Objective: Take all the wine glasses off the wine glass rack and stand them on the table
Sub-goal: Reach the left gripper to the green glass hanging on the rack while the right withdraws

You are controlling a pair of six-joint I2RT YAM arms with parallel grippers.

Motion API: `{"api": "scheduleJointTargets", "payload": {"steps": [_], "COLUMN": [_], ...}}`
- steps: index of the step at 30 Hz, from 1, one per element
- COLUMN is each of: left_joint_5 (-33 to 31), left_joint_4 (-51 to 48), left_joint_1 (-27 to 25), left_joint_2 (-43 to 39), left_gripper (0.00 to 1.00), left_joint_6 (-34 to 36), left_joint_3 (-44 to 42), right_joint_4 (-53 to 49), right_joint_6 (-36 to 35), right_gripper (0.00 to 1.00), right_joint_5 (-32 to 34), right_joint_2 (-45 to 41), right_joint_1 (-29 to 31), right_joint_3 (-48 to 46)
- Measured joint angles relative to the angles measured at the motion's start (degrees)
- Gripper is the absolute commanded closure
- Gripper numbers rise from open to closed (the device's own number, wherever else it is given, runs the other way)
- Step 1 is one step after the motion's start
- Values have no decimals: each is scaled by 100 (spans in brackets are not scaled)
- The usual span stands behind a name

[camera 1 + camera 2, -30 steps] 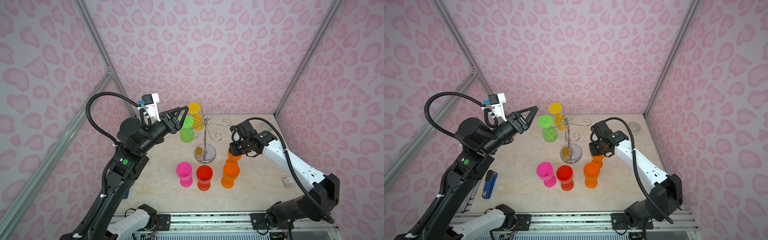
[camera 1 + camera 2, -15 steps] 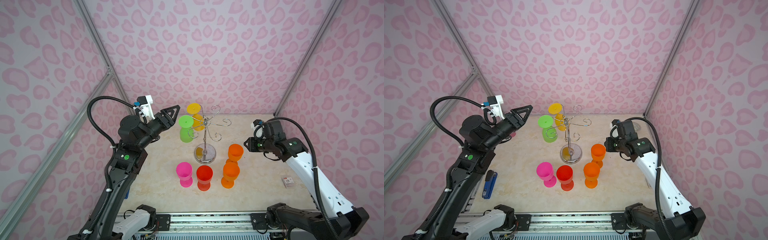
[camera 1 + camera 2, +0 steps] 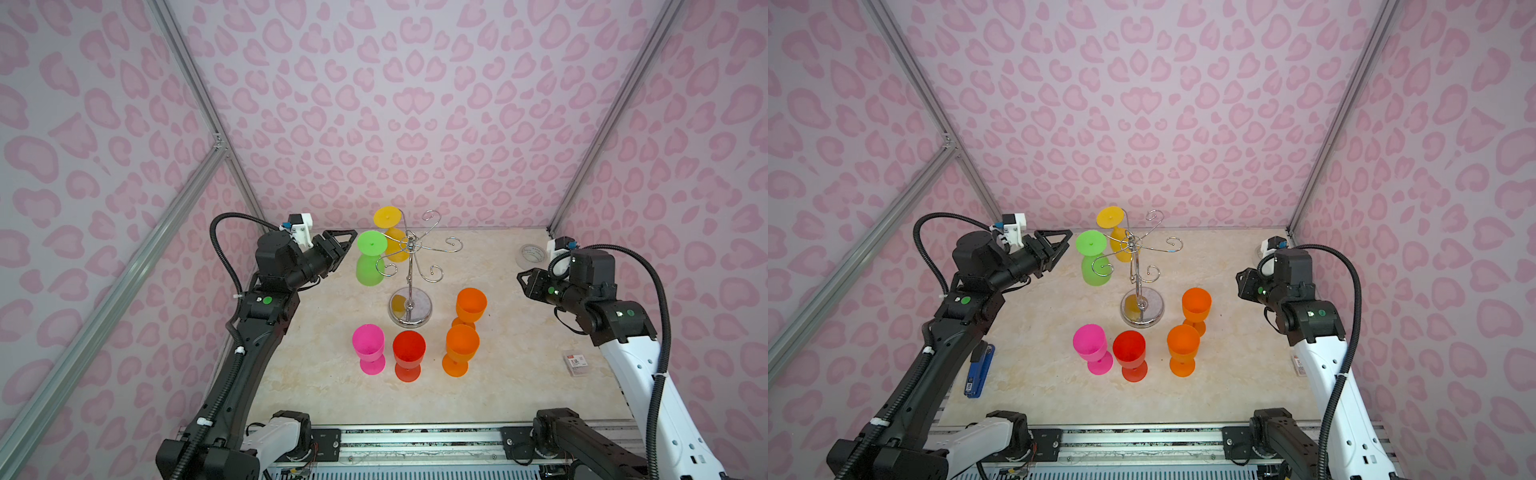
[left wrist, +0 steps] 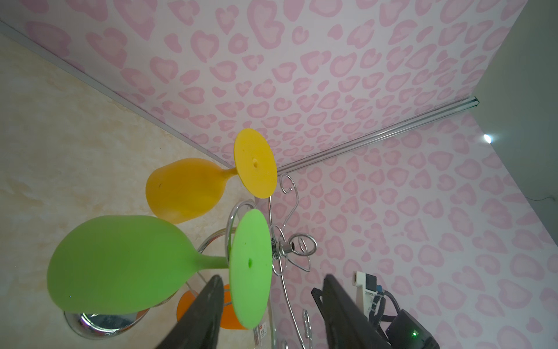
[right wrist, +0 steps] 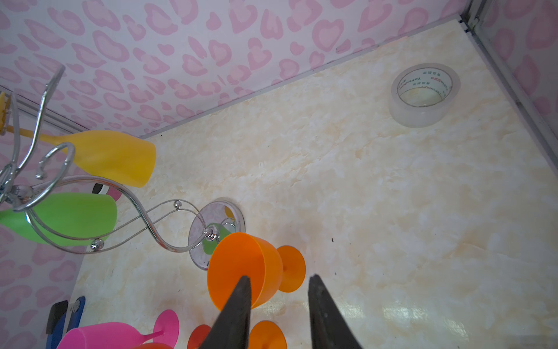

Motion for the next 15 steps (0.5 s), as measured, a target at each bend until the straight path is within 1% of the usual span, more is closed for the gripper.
{"api": "scheduleJointTargets", "payload": {"steps": [5,8,15], "left_joint_5": [57,79,116], "left_joint_4": [-11,-13,-7], "left_joint_1": [-15,-61,-323], "left_joint_2": [11,55,179], "left_gripper": [50,51,55], "left_joint_6": [48,63,114], "left_joint_3": [-155,-181,-181], "right_joint_4": [175,208,350], "right_joint_6": [98,129,232], "right_gripper": [66,66,67], "right_joint_5": [-146,-214,-350], "right_joint_2": [-46,-37,-24], "right_joint_1": [-122,-140,-146], "right_joint_3": [-68,-83,-136]}}
